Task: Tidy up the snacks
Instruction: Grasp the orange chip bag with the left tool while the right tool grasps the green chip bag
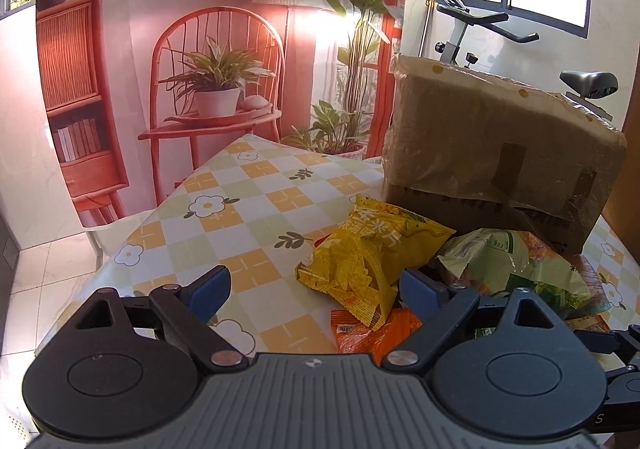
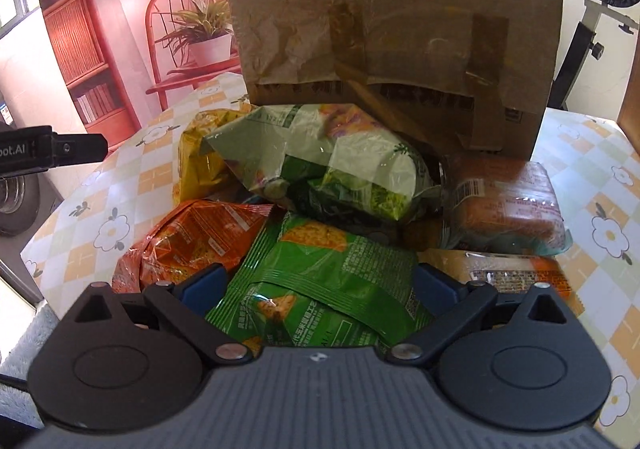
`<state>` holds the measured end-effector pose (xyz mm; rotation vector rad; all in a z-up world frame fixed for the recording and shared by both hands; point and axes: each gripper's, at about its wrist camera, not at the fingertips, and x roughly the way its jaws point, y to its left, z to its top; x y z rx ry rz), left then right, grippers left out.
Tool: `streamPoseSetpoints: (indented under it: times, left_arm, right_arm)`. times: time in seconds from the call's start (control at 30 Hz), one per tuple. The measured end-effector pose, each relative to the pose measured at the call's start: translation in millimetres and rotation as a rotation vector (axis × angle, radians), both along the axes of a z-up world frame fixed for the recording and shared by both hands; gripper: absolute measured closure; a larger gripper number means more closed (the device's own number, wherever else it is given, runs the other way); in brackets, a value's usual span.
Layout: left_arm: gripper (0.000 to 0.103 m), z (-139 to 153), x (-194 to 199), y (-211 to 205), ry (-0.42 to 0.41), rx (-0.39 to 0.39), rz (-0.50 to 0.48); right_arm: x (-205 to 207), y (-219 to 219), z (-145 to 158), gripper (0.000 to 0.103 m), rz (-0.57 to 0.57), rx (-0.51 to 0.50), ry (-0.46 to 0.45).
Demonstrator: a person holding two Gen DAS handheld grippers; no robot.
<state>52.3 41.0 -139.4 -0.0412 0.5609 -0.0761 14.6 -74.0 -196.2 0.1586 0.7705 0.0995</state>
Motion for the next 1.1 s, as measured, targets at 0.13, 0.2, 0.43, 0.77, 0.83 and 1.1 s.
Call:
streamPoseSetpoints:
  times: [0.13, 0.2, 0.43, 0.77, 0.83, 1.1]
  left_arm:
    - [0.01, -5, -2, -2, 0.063, -0.013, -0.003]
    - [0.01, -10, 1, -4, 0.086, -0.032, -0.018]
    - [0.01, -35, 11, -17, 0.162, -0.065, -0.092]
    - [0.01, -47, 13, -21, 0.229, -0.061, -0.133]
    - [0.01, -52, 18, -24, 0.245, -0.072, -0.16]
    - [0.007, -82, 25, -35, 0.311, -0.017, -0.173]
  right_arm:
    - [9, -6, -17, 0.0, -0.01, 0.028, 0.043]
    - [9, -9, -20, 0.0, -0.019, 0.05, 0.037]
    - [9, -7, -20, 0.0, -0.009, 0.038, 0.046]
    - [8, -4, -21, 0.006, 0.044, 0.021, 0.02]
    - [4, -2, -17, 0.013, 0.06, -0.003, 0.002]
    - [3, -5, -18, 0.015, 0.075, 0.004, -0.016]
